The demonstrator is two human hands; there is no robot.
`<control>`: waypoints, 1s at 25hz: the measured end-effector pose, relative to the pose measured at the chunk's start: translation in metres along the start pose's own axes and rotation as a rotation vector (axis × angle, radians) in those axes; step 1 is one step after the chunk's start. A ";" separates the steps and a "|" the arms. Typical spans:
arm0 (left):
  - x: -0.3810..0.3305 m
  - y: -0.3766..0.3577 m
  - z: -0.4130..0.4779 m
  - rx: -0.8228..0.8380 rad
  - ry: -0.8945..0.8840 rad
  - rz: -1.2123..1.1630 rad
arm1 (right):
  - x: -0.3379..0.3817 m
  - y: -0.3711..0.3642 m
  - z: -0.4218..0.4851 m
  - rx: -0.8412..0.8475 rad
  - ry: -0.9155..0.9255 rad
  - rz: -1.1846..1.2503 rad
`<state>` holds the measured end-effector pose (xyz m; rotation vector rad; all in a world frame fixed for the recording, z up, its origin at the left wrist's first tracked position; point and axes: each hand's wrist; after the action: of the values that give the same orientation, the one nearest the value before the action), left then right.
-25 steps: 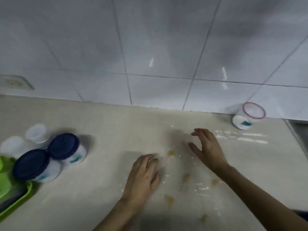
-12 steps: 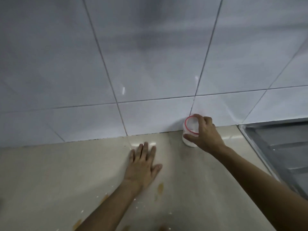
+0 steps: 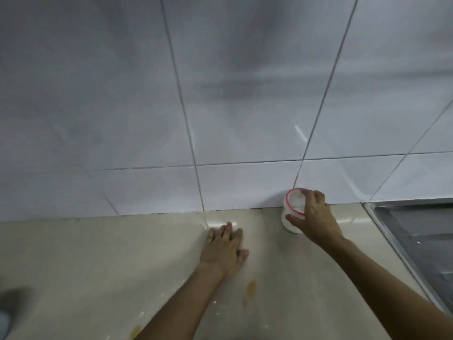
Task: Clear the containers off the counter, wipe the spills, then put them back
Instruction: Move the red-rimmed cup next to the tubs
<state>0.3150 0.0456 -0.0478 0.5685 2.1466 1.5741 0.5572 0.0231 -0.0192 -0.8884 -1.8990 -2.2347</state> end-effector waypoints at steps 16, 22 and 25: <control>0.215 -0.097 -0.421 -0.499 0.401 -0.382 | 0.392 -0.159 -0.270 0.307 0.423 0.497; 0.229 -0.124 -0.468 -0.523 0.446 -0.391 | 0.444 -0.202 -0.325 0.325 0.351 0.533; 0.225 -0.133 -0.477 -0.529 0.421 -0.420 | 0.452 -0.215 -0.336 0.356 0.391 0.485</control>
<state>-0.1457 -0.2423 -0.0651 -0.3877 1.8144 2.0088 -0.0330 -0.1016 -0.0182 -0.6957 -1.6116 -1.5866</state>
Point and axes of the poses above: each hand's wrist, its own z-axis towards the middle knuckle, its own y-axis out of the back of the hand, x = y × z, and after that the axes turned 1 degree about z, right-handed
